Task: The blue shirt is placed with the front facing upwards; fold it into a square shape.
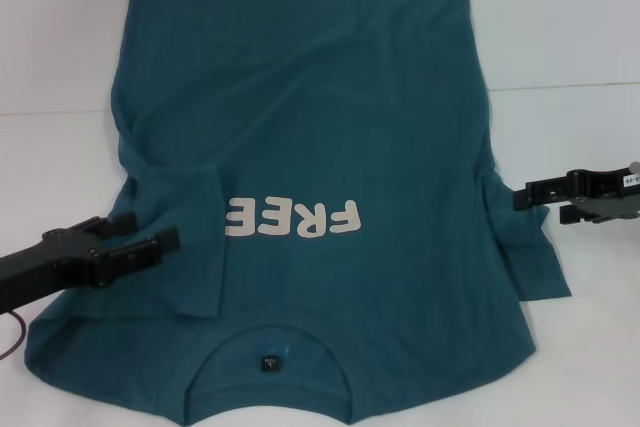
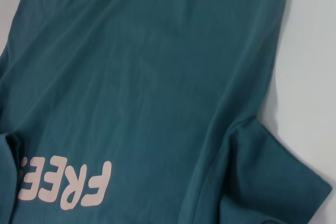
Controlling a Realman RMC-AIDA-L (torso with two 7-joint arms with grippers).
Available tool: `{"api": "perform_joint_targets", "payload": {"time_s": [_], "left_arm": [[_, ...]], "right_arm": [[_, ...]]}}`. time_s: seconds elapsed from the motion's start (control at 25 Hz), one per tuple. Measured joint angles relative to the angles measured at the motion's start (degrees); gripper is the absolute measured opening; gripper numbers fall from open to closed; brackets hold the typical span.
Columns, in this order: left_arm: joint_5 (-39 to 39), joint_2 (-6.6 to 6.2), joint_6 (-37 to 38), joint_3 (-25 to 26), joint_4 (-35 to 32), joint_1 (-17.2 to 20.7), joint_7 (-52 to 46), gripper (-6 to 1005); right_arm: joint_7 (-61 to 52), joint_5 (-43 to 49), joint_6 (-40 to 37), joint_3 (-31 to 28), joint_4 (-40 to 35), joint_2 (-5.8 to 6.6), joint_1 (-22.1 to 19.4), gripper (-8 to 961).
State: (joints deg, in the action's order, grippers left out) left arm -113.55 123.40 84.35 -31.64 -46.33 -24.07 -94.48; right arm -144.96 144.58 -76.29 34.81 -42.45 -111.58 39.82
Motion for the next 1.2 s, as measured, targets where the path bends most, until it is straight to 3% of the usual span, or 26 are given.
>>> {"api": "perform_joint_targets", "payload": {"time_s": [1.2], "left_arm": [[0.00,0.07,1.37,0.10,-0.47,0.50,-0.14,892]], "right_arm": [[0.56,-0.01,0.07,-0.21,0.00,-0.25,-0.43,912]]}}
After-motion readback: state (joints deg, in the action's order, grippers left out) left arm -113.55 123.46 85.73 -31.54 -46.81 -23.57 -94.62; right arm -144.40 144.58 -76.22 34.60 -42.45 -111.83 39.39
